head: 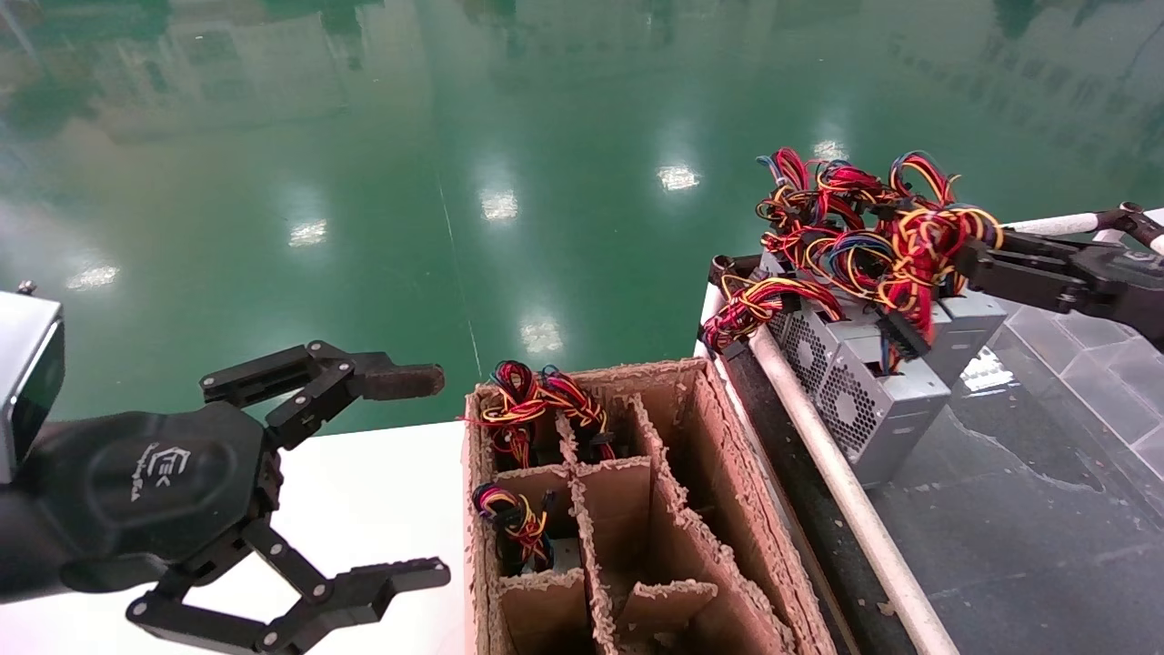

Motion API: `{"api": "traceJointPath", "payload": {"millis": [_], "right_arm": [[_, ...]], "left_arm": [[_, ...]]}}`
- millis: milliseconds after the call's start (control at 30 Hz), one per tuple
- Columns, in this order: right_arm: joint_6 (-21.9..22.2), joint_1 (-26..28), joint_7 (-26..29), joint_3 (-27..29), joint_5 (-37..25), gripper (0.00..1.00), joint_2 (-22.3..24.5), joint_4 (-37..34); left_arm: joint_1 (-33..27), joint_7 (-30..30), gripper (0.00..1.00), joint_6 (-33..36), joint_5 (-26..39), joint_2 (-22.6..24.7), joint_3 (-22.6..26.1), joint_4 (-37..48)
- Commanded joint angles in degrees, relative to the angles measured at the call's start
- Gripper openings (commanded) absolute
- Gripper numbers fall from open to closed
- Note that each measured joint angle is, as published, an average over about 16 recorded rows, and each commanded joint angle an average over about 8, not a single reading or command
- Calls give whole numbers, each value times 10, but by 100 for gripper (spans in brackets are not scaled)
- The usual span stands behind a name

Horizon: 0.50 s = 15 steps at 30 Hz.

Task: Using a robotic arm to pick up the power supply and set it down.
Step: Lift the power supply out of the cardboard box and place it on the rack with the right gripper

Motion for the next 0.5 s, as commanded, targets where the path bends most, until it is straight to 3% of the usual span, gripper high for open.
{"api": "traceJointPath", "payload": {"millis": [33, 233, 267, 500], "right_arm": [[-2, 5, 0, -2, -2, 0, -6, -3], [-4, 10, -6, -8, -11, 0, -16, -11], [-5, 11, -7, -8, -12, 5, -17, -12], [-11, 16, -9, -13, -19, 91, -21, -19]], "left_arm": [[0, 0, 100, 0, 0, 0, 0, 0], [0, 0, 100, 0, 0, 0, 0, 0], [0, 0, 100, 0, 0, 0, 0, 0], [0, 0, 100, 0, 0, 0, 0, 0]]}}
